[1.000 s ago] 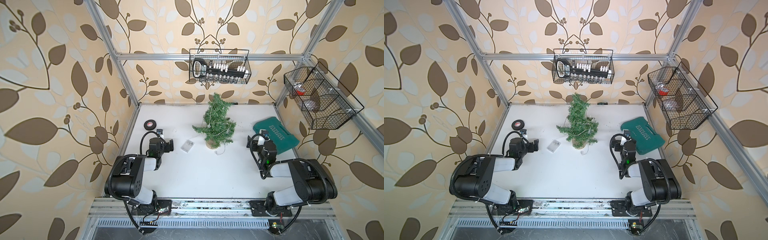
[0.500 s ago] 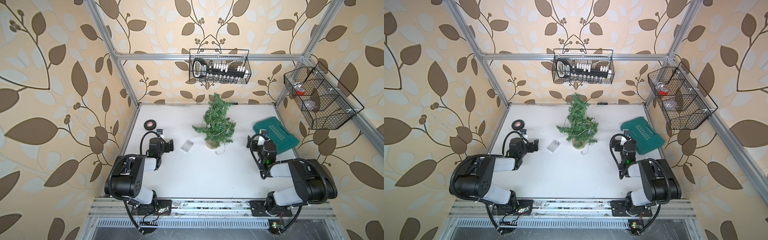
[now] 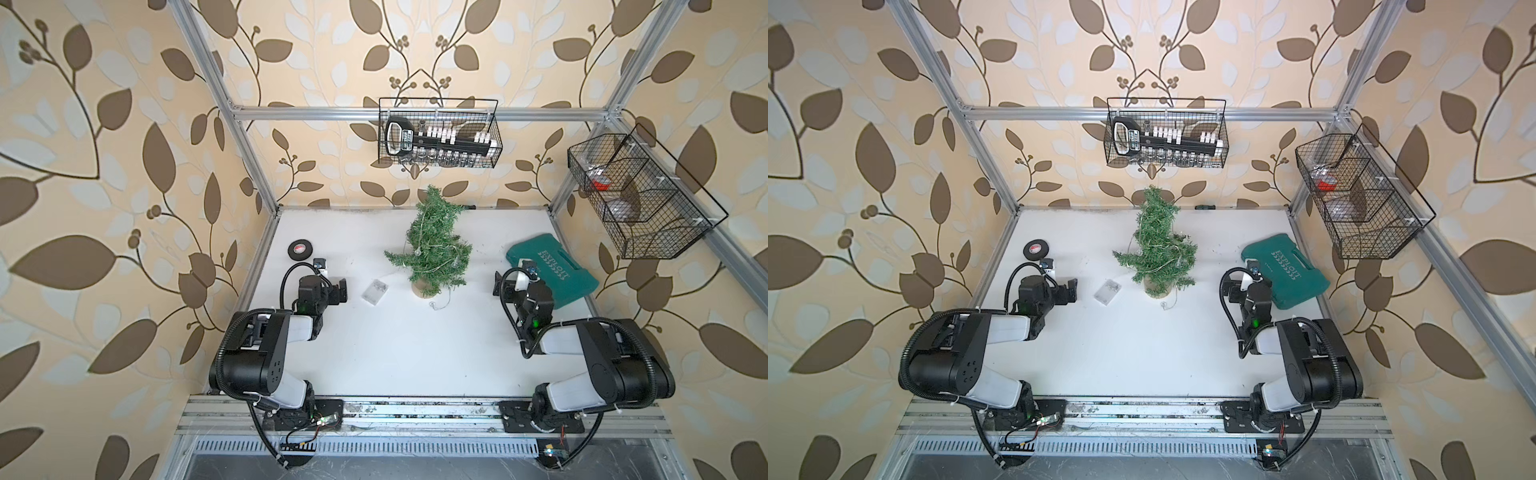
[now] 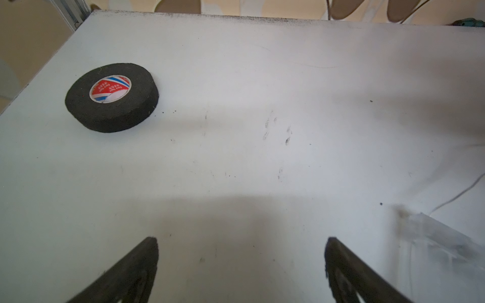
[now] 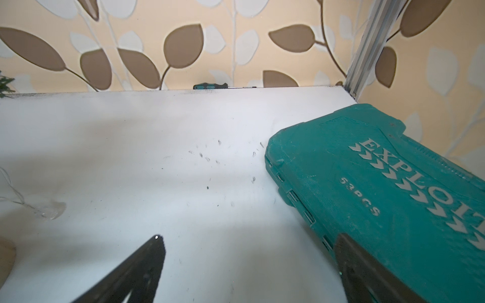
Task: Remove string lights from the small christmas tree
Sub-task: Pick up the light string from the Christmas tree.
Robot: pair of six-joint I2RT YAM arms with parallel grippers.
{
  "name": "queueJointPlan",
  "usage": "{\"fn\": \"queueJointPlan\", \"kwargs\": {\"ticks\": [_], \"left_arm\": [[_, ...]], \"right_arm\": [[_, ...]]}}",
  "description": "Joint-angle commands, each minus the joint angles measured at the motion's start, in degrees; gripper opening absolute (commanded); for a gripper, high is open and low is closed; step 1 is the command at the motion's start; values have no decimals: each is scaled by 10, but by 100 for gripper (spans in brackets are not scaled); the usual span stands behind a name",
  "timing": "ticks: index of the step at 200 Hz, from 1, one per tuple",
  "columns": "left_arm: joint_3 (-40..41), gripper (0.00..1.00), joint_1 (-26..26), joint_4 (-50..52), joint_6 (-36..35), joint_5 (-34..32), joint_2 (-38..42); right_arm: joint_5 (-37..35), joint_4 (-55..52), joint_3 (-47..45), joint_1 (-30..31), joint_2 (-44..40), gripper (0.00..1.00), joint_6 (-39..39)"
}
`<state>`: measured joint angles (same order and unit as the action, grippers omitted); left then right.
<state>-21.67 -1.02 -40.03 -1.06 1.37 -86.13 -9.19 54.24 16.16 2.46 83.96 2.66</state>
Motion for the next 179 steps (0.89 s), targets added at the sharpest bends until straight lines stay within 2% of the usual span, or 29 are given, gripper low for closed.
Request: {"fn": "queueJointPlan", "kwargs": {"ticks": [1, 11, 42, 62, 75, 83, 100, 111, 121, 133, 145, 179], "left_arm": [[-14, 99, 6, -7, 1, 8, 6], [-20, 99, 6, 7, 6, -1, 7], [-21, 99, 5, -5, 6, -21, 14], [-133, 99, 2, 226, 32, -61, 89], [-191, 99, 1, 267, 22, -28, 106], [-227, 99, -2, 300, 34, -8, 119], [-298, 99, -24, 405, 131, -42, 142], [-347, 99, -30, 503, 240, -62, 152], [-365, 99, -31, 554, 286, -37, 159], [-367, 99, -36, 595, 308, -4, 176], [-354, 99, -46, 625, 320, 3, 207], [-285, 99, -47, 672, 351, 38, 300]], "right_arm": [[-8, -164, 82, 9, -57, 100, -10], [-21, -226, 118, 11, -72, 100, -7], [-9, -293, 167, 12, -129, 100, 26], [-27, -447, 256, 13, -155, 100, 89], [-37, -545, 311, 14, -162, 100, 126], [-59, -604, 337, 14, -171, 100, 175], [-116, -719, 371, 17, -205, 100, 289], [-82, -722, 360, 16, -226, 100, 313], [-37, -743, 359, 16, -239, 100, 340], [24, -766, 352, 16, -250, 100, 381], [73, -777, 338, 21, -261, 100, 405], [114, -791, 285, 42, -304, 100, 403]]}}
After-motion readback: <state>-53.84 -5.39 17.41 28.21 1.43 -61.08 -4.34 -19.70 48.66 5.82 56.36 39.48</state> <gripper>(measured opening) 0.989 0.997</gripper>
